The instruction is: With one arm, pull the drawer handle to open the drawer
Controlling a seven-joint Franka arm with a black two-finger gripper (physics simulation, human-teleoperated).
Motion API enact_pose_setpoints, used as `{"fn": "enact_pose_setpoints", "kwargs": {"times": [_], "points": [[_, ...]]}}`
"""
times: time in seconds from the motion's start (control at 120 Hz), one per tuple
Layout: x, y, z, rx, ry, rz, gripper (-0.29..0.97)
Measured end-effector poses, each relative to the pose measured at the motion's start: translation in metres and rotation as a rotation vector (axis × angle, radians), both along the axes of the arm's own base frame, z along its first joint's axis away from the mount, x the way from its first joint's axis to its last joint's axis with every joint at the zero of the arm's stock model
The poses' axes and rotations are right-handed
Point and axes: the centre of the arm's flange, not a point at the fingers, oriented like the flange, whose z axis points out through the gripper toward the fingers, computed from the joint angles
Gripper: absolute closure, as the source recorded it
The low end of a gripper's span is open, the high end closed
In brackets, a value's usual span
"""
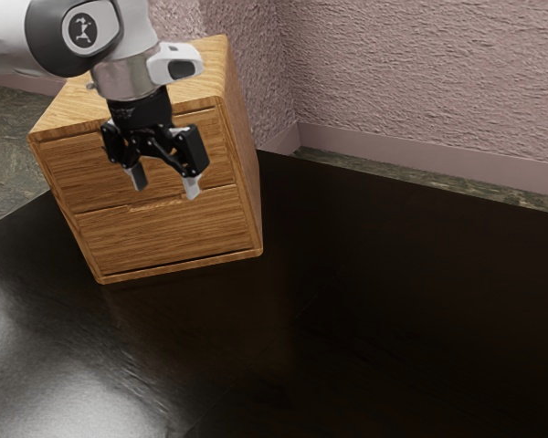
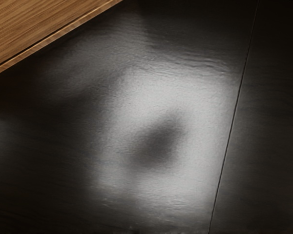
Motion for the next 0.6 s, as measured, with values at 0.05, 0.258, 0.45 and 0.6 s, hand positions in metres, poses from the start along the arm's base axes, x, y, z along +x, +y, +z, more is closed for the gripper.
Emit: {"fn": "enact_pose_setpoints", "kwargs": {"times": [0.05, 0.258, 0.45, 0.6], "points": [[-0.001, 0.007, -0.001, -0.013, 0.001, 0.017, 0.0], [-0.044, 0.017, 0.073, -0.045, -0.149, 0.026, 0.0], [-0.078, 0.017, 0.124, -0.1, -0.277, -0.217, 0.0], [-0.082, -0.024, 0.127, -0.148, -0.261, -0.507, 0.0]]}}
